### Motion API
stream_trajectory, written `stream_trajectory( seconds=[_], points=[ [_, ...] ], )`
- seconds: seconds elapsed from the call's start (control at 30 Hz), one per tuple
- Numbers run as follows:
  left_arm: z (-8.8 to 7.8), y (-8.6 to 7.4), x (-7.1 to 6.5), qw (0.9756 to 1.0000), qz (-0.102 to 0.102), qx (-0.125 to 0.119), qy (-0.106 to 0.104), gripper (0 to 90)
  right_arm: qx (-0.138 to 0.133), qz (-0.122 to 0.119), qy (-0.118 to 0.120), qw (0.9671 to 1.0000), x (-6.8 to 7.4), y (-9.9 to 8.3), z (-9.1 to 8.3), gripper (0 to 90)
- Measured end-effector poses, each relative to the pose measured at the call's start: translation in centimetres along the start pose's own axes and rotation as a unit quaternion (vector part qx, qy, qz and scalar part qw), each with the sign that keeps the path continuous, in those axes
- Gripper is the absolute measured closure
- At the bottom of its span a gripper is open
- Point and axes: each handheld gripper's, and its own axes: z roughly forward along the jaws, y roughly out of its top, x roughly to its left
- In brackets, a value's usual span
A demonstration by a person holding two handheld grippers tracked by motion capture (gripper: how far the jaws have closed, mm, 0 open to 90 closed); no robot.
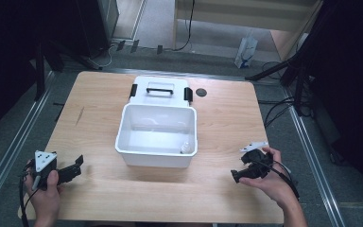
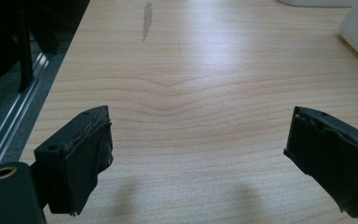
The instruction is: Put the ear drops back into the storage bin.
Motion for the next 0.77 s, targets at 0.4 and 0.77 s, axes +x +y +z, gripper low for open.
stream_trajectory(
  seconds=[0.4,0.77],
  points=[
    [0.0,0.0,0.0,1.0000,0.000,0.001,0.000,7.6,-0.108,0.078,0.009,0.9910,0.8,-5.0,1.3,0.3],
    [0.0,0.0,0.0,1.0000,-0.002,0.001,0.000,7.6,-0.197,0.142,0.016,0.9699,1.3,-8.1,1.8,0.1]
  ],
)
